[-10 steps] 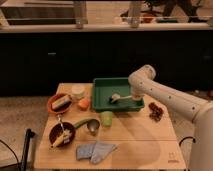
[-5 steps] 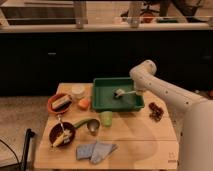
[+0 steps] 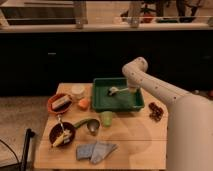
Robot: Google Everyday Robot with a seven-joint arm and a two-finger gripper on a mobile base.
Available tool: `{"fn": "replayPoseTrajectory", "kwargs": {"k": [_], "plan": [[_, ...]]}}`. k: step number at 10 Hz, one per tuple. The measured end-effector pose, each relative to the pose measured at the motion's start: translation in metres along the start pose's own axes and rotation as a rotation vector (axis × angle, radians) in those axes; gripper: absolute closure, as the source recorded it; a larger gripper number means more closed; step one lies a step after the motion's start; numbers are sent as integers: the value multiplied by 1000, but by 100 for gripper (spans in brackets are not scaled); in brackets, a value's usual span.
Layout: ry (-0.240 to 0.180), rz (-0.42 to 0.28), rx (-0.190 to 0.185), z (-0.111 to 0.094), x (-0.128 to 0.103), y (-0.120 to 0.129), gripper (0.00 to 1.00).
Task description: Wipe tray with brush
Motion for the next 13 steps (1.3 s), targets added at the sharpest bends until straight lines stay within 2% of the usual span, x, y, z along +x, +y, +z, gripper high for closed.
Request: {"fn": "replayPoseTrajectory", "kwargs": {"k": [2, 4, 7, 10, 12, 13], "plan": [[-45, -42, -18, -2, -13, 10, 99], [-91, -71, -41, -7, -11, 32, 99], [-112, -92, -59, -16, 1, 57, 99], [-89, -62, -63, -18, 32, 62, 99], [-49, -23, -53, -17, 49, 57, 99], [-16, -2, -45, -16, 59, 53, 99]]}}
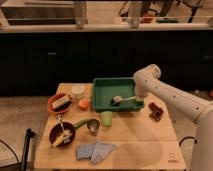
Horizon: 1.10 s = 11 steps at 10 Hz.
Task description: Wipe tray with brush
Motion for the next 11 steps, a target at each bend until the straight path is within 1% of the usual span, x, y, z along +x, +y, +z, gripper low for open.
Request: {"fn": "replayPoseTrajectory", "kwargs": {"k": [3, 5, 6, 7, 8, 10, 11], "plan": [[65, 31, 21, 7, 4, -17, 99], [84, 48, 24, 12, 9, -26, 99], [87, 53, 22, 15, 7, -30, 99], [80, 44, 24, 19, -3, -38, 99], [75, 37, 24, 20, -10, -40, 99], [46, 6, 18, 23, -27, -39, 99], [23, -21, 10, 24, -39, -36, 99]]}}
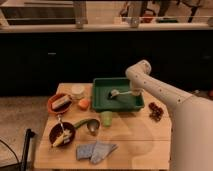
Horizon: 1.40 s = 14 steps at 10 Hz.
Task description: Wipe tray with brush
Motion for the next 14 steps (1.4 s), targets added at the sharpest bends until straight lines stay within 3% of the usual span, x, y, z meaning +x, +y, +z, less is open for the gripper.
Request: {"fn": "replayPoseTrajectory", "kwargs": {"k": [3, 7, 10, 14], "plan": [[-40, -54, -25, 1, -16, 15, 99], [-56, -61, -51, 2, 1, 38, 99], [-33, -17, -34, -3, 34, 37, 99], [-10, 17, -3, -5, 49, 28, 99]]}}
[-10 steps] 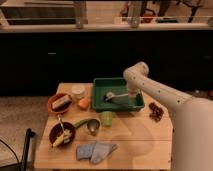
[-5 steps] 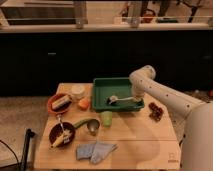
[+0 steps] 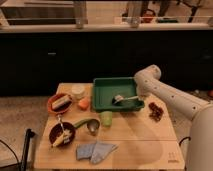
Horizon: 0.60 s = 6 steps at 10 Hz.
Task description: Wipe tray with brush
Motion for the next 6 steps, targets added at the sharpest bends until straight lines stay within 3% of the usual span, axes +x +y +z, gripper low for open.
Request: {"fn": "replayPoseTrajectory", "kwargs": {"k": [6], "plan": [[-17, 21, 59, -3, -1, -24, 99]]}}
